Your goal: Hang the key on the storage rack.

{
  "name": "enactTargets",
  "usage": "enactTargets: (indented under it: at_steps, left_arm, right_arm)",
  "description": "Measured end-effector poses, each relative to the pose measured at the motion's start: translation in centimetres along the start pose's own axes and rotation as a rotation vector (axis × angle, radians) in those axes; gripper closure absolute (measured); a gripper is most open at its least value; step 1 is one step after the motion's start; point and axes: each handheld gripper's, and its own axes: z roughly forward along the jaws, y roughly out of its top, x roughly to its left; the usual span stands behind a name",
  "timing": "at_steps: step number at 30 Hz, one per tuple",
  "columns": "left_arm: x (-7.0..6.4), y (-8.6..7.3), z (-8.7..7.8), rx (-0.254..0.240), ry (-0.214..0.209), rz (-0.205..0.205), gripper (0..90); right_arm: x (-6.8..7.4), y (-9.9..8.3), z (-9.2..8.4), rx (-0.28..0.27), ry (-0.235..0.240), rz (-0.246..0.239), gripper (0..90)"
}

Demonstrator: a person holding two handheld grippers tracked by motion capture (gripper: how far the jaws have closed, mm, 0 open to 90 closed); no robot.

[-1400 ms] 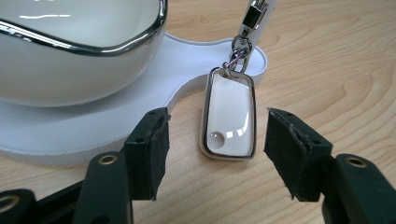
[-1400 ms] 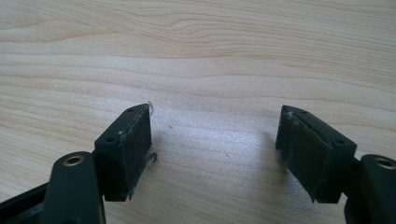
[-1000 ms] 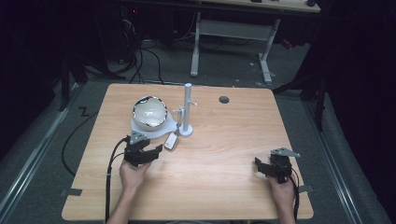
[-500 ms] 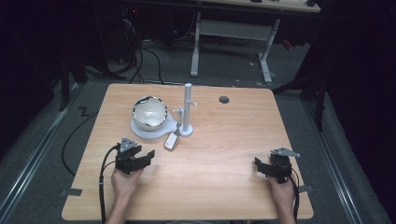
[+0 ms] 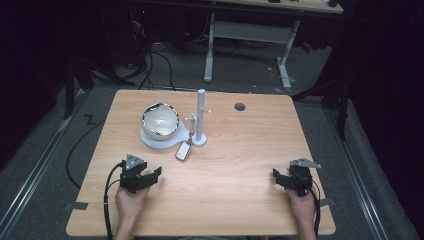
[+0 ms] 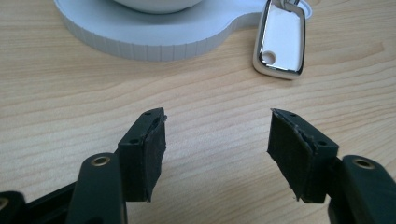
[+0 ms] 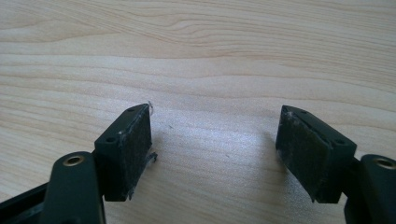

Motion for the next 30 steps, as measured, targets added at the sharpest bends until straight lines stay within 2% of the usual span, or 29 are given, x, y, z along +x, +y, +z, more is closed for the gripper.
enactTargets:
  at_steps: [15,30]
  left_arm:
    - [0.4,-1.2,-0.1,0.014,0.027,-0.014,36.3]
    - [0.5,-1.2,0.0,0.028,0.068,-0.010,34.6]
  right_arm:
    - [0.0,0.0,0.0,0.000,0.000,0.000,27.0]
    - [0.0,0.0,0.0,0.000,0.000,0.000,27.0]
